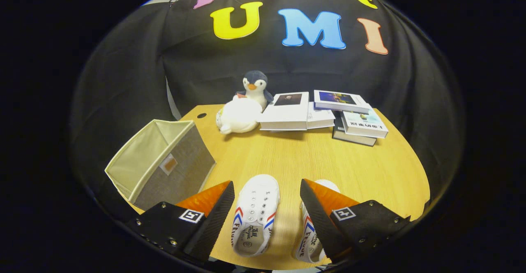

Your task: Open the storage box then place both shoes into the box .Put the left shoe in first, then the right shoe, with the right side of both shoes facing outward in a uniform manner.

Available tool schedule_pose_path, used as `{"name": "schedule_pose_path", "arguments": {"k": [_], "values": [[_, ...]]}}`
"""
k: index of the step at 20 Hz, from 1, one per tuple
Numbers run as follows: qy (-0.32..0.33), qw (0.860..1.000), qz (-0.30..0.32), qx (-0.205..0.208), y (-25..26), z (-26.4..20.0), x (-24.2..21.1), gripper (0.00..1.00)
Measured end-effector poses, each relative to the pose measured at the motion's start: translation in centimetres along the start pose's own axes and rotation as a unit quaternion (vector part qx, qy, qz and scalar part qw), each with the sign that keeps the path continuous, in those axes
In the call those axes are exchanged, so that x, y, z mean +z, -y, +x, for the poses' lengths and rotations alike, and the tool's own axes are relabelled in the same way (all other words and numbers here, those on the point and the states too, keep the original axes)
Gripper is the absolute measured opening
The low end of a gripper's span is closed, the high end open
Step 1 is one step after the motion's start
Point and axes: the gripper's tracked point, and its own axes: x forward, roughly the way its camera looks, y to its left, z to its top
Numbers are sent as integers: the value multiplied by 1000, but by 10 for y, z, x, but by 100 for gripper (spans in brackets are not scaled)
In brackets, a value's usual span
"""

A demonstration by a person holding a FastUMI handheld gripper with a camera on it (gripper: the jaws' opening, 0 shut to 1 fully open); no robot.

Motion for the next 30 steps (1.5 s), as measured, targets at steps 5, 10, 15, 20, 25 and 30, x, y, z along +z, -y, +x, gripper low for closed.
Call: {"name": "schedule_pose_path", "arguments": {"k": [5, 10, 15, 20, 25, 30], "values": [[-52, 999, 9, -1, 7, 20, -38, 98], [-101, 995, 16, 2, 15, 33, -67, 98], [-138, 990, 17, 4, 16, 42, -88, 92], [-161, 985, 61, 27, 8, 49, -96, 81], [-173, 977, 113, 50, -5, 47, -96, 38], [-194, 963, 184, 29, 5, 49, -97, 6]]}}
